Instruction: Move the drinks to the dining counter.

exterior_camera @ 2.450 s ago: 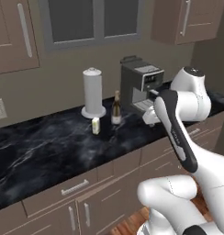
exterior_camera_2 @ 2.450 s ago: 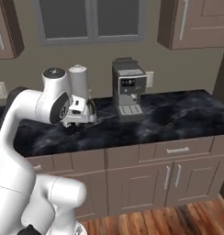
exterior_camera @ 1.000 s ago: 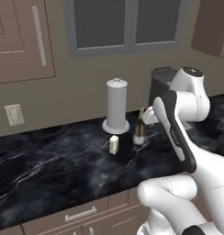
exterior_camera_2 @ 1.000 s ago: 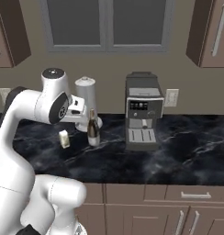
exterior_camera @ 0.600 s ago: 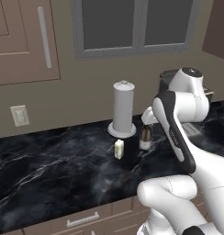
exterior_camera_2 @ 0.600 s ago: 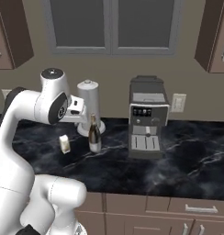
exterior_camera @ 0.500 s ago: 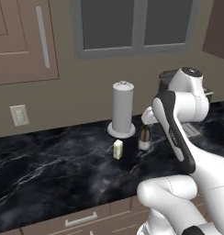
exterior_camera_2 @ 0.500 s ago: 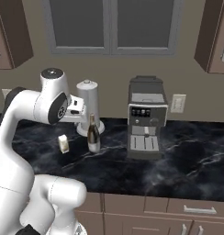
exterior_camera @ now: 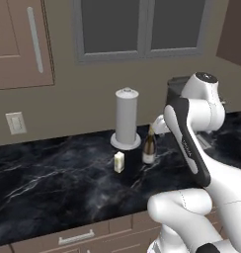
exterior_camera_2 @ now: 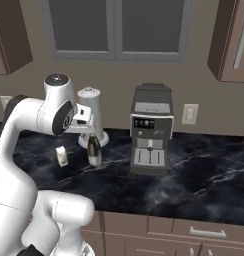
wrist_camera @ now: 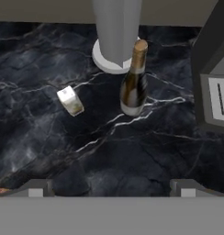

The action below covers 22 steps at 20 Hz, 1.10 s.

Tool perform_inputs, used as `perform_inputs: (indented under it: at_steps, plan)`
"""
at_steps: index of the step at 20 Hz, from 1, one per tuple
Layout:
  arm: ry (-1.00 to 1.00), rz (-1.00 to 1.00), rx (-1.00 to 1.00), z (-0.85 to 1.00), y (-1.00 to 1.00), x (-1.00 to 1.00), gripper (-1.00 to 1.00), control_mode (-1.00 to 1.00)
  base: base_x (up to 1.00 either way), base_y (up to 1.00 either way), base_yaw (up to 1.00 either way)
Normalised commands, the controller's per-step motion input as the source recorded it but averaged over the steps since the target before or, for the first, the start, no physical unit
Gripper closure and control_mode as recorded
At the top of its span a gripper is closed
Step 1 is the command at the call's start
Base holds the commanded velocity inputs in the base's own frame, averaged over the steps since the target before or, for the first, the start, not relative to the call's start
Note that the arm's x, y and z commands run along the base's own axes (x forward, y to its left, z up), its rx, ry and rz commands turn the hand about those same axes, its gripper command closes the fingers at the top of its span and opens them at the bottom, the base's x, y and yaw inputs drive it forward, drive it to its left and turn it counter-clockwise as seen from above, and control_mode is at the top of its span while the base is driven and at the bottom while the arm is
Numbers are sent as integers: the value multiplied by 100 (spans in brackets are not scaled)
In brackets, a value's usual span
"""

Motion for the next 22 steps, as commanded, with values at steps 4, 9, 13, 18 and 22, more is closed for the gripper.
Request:
perform_inputs:
  at_steps: [4, 9, 13, 18, 22]
  plan:
    - [0, 0, 0, 0, 0, 0, -100, 100, 96, -11, 0]
    - [0, 0, 0, 0, 0, 0, -100, 100, 100, -5, -1]
    - [0, 0, 0, 0, 0, 0, -100, 100, 100, -21, -10]
    - [0, 0, 0, 0, 0, 0, -100, 100, 100, -17, -24]
    - [0, 0, 0, 0, 0, 0, -100, 100, 77, -3, -33]
